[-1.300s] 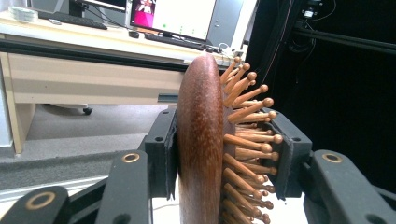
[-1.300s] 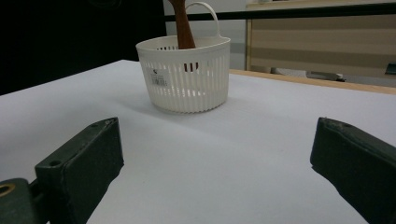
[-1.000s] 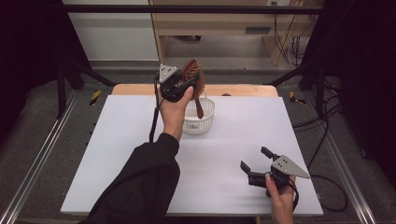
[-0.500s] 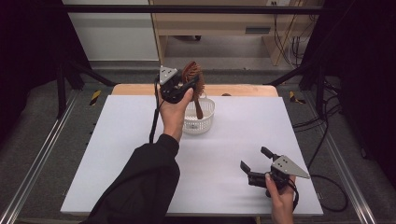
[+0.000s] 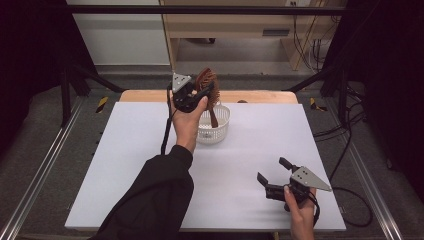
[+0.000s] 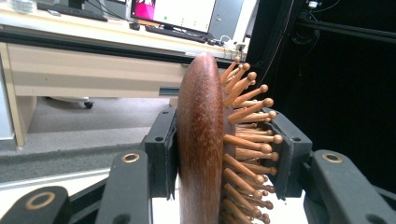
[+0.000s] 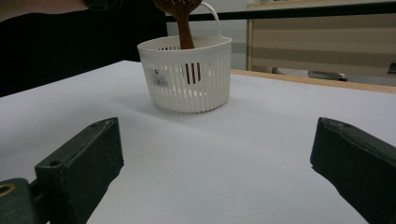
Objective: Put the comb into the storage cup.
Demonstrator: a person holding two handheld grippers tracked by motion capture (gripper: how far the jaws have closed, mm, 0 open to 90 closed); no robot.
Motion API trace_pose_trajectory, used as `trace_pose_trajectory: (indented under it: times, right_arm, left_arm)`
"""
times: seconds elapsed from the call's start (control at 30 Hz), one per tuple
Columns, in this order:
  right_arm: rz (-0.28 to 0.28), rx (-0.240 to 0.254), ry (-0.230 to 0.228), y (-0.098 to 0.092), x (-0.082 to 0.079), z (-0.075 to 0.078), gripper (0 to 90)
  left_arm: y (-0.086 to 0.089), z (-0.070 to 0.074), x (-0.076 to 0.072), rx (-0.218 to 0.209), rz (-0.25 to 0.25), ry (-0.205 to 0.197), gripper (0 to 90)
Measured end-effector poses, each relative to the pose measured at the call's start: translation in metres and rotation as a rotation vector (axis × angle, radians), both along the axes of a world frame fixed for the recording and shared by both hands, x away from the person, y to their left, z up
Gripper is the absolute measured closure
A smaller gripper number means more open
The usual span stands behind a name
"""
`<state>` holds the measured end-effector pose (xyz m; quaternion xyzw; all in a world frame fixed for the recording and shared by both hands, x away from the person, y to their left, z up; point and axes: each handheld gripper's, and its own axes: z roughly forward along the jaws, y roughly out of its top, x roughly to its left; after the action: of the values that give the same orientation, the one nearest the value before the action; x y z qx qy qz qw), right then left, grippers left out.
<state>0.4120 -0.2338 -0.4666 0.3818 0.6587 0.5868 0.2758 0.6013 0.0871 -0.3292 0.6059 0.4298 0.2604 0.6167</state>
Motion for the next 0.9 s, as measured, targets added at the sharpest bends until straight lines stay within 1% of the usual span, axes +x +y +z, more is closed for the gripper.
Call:
trace_pose_trajectory:
  times: [0.13, 0.3, 0.4, 0.57, 0.9]
  right_arm:
    - [0.002, 0.001, -0.001, 0.001, 0.0, 0.0, 3.1]
    - [0.005, -0.005, -0.002, 0.001, 0.0, 0.0, 3.1]
    - [0.008, 0.021, 0.008, 0.0, 0.0, -0.001, 3.1]
    - [0.006, 0.019, 0.007, -0.001, 0.001, -0.001, 3.1]
    - [0.009, 0.019, 0.008, 0.0, 0.001, -0.001, 3.1]
  left_arm:
    - [-0.001, -0.005, -0.001, 0.003, -0.005, 0.006, 50.8]
    - [-0.001, -0.009, -0.002, -0.005, -0.001, 0.012, 50.8]
    - [-0.001, -0.01, -0.002, -0.001, -0.002, 0.014, 50.8]
    - [-0.001, -0.013, -0.001, 0.007, -0.009, 0.01, 50.7]
    - [-0.006, -0.018, 0.0, -0.025, 0.003, 0.021, 50.7]
